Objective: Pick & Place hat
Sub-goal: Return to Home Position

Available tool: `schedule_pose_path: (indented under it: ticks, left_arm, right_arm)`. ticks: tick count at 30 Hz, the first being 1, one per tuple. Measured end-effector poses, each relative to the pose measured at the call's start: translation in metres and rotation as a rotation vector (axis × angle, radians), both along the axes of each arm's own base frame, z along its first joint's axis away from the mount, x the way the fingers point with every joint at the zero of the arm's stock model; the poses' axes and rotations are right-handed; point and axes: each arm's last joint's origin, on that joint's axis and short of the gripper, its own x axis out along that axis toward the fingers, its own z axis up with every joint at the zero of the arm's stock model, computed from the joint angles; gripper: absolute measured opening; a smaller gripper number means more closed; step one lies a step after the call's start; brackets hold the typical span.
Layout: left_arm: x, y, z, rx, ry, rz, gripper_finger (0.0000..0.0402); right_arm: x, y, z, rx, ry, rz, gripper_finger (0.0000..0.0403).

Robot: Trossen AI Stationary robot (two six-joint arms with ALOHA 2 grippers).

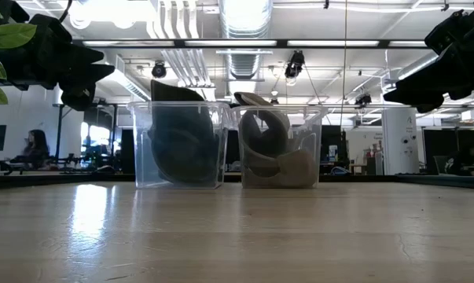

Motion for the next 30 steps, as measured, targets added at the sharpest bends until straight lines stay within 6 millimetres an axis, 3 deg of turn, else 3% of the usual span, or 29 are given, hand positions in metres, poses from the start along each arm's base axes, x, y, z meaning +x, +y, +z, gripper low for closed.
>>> schedule_pose_path:
  ticks: [25,30]
  left_arm:
    - [0.000,0.000,0.000,0.000,-0.004,0.002,0.0135]
    - [0.000,0.000,0.000,0.000,-0.004,0.002,0.0135]
  right_arm:
    - [0.001,0.000,0.003,0.033,-0.037,-0.001,0.0226]
    - [0.000,0.001,0.017,0.011,-0.169,0.152,0.0226]
